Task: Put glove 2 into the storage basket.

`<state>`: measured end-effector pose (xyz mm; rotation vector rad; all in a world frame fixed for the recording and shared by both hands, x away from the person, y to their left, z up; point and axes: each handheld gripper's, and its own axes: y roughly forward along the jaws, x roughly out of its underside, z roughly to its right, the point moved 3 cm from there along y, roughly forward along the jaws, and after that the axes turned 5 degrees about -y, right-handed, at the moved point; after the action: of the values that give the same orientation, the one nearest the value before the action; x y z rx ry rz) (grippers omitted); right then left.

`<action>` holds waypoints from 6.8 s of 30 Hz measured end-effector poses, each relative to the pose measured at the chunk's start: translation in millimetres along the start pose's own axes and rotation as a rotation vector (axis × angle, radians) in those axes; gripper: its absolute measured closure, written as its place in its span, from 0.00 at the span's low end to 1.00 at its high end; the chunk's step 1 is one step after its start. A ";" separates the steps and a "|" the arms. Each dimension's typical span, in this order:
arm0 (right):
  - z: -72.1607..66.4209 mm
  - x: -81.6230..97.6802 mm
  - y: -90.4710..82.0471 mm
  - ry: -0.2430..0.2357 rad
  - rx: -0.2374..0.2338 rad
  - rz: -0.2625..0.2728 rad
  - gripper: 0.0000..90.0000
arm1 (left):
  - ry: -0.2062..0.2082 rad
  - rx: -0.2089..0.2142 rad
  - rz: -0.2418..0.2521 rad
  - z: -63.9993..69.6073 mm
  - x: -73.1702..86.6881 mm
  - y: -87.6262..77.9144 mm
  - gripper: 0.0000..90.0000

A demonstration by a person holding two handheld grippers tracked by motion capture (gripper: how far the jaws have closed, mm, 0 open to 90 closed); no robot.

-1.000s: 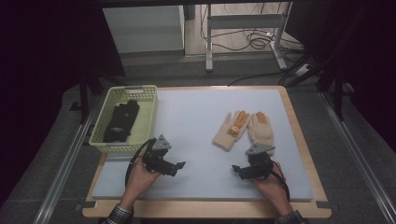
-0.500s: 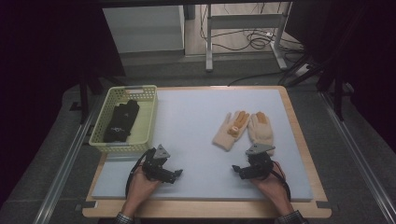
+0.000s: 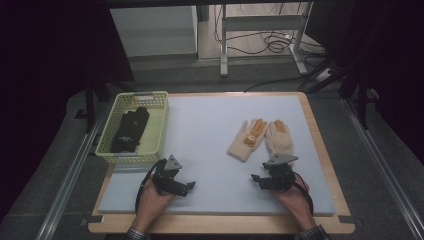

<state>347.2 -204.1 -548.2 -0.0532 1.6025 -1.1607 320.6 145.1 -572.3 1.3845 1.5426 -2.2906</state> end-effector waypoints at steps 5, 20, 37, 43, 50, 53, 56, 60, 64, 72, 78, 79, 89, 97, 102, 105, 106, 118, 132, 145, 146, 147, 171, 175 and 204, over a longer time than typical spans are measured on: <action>10.4 -9.2 -13.7 0.012 0.045 0.024 0.52 | 0.000 0.000 0.000 0.0 0.0 0.0 0.02; 96.6 -26.2 -17.2 0.047 0.204 -0.009 0.48 | -0.001 0.000 0.001 0.0 0.1 0.0 0.02; 122.5 -11.9 16.0 0.127 0.181 -0.034 0.64 | -0.001 0.000 0.002 0.0 0.1 0.0 0.02; 119.1 -13.6 4.0 0.160 0.205 -0.003 0.67 | -0.001 0.000 0.001 0.0 0.1 0.0 0.02; 113.6 -23.2 -30.0 0.178 0.215 0.068 0.67 | -0.002 0.000 0.002 0.0 0.1 0.0 0.02; 105.3 -29.1 -37.3 0.161 0.203 0.086 0.66 | -0.001 0.000 0.001 -0.1 0.1 0.0 0.02; 91.2 -40.1 -42.7 0.143 0.171 0.114 0.66 | -0.002 0.000 0.001 0.0 0.1 0.0 0.02; 71.1 -56.2 -42.7 0.122 0.125 0.135 0.66 | 0.001 -0.001 0.002 -0.2 0.1 0.0 0.02; 47.0 -71.4 -34.6 0.088 0.078 0.151 0.65 | -0.001 0.000 0.002 -0.1 0.1 0.0 0.02; -2.6 -96.7 0.0 0.019 -0.022 0.149 0.65 | -0.001 -0.002 0.004 -0.2 0.0 0.1 0.02; -29.2 -106.0 32.7 -0.004 -0.056 0.126 0.65 | -0.002 -0.002 0.004 -0.1 0.1 0.0 0.02; -33.7 -106.3 40.3 -0.008 -0.058 0.122 0.65 | -0.003 -0.001 0.004 0.1 0.1 0.1 0.02; -47.9 -91.7 78.0 0.013 -0.110 0.042 0.46 | -0.002 0.000 0.002 0.0 0.2 0.0 0.02; -27.5 -87.6 39.4 0.002 -0.096 0.070 0.66 | 0.001 -0.001 0.002 -0.2 0.1 -0.1 0.02; -22.8 -59.7 31.4 -0.016 -0.077 0.023 0.85 | -0.001 -0.001 0.002 0.0 0.2 0.0 0.02; -22.4 -46.8 31.6 -0.012 -0.082 0.004 0.86 | -0.001 0.000 0.002 0.0 0.2 0.0 0.02; -23.5 -44.2 32.0 -0.013 -0.092 0.001 0.86 | -0.001 0.000 0.002 0.0 0.2 0.0 0.02; -49.2 -50.1 41.9 -0.047 -0.154 0.029 0.81 | -0.001 -0.001 0.002 0.0 0.2 0.0 0.02; 24.4 -52.8 27.0 0.124 0.029 0.064 0.60 | -0.002 0.000 0.002 0.0 0.2 0.0 0.02; 60.1 -65.8 68.2 0.191 0.148 0.011 0.36 | -0.002 0.000 0.002 0.0 0.2 0.0 0.02; 60.2 -65.8 71.0 0.185 0.156 0.004 0.38 | -0.002 0.000 0.002 0.0 0.2 0.0 0.02; 60.3 -65.4 74.1 0.171 0.178 -0.004 0.47 | -0.001 0.000 0.002 0.0 0.2 0.0 0.02; 52.6 -79.6 -3.6 0.051 0.046 0.149 0.68 | -0.003 0.001 0.002 -0.1 0.2 0.0 0.02; 33.8 -91.9 -12.4 -0.001 -0.042 0.186 0.68 | -0.001 0.001 0.002 -0.3 0.1 0.0 0.02; -27.2 -105.7 68.3 -0.229 -0.321 0.056 0.56 | -0.003 0.001 0.001 -0.1 0.2 0.0 0.02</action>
<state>403.0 -91.2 -521.2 -0.3362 1.5601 -0.8137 320.5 145.3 -572.5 1.3809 1.5393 -2.2926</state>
